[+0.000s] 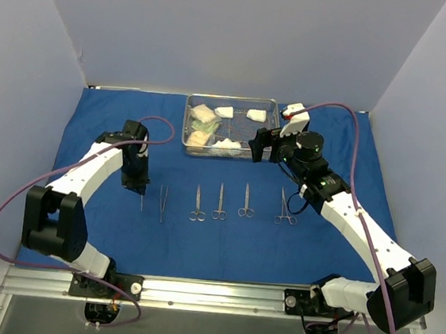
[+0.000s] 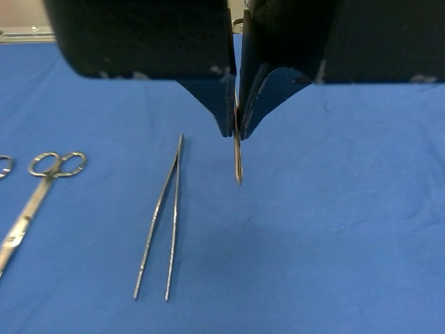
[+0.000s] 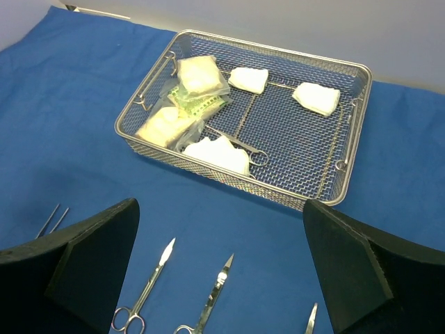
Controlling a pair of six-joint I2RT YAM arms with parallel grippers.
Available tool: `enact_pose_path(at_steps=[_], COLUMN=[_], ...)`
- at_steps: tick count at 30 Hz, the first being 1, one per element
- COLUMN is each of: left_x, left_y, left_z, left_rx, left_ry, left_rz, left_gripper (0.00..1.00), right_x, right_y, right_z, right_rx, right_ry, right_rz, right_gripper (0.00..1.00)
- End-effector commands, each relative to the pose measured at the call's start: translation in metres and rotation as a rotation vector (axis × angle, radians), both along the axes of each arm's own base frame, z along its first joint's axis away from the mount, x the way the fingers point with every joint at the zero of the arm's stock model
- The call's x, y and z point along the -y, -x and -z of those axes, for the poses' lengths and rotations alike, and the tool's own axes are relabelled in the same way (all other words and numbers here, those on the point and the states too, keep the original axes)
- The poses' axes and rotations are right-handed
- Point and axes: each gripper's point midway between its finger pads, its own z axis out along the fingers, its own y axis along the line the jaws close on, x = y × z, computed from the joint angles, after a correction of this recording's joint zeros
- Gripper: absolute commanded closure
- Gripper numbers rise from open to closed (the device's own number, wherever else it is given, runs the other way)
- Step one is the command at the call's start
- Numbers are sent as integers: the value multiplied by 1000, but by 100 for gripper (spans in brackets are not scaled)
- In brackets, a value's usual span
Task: Open and lay out the surgical kit
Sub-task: Place the medical item in the surgical kit.
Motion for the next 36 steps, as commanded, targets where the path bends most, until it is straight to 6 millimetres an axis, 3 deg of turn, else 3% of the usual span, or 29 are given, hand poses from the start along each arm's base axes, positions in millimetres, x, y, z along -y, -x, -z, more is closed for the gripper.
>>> enact_pose_path(at_steps=[1,6,10,18,36], left_x=[6,17,22,19,21], left_y=[-2,-1,-1,3,-4], left_z=[9,31,38,60,64], left_rx=[-49,-115,-131,-220,-211], left_ry=[-12,-13,-23,-86,-82], left_rz=[62,64,71,72,73], left_gripper=[98,98,98,98,98], right_x=[4,9,11,20,25], right_y=[-3,-6,-7,-10,-9], right_z=[-9,-7,-2,0,0], right_rx=[29,29,18,15,19], right_ry=[-22,-24,-21,-17,-9], right_rz=[11,23,29,54,65], right_gripper=[0,0,0,0,0])
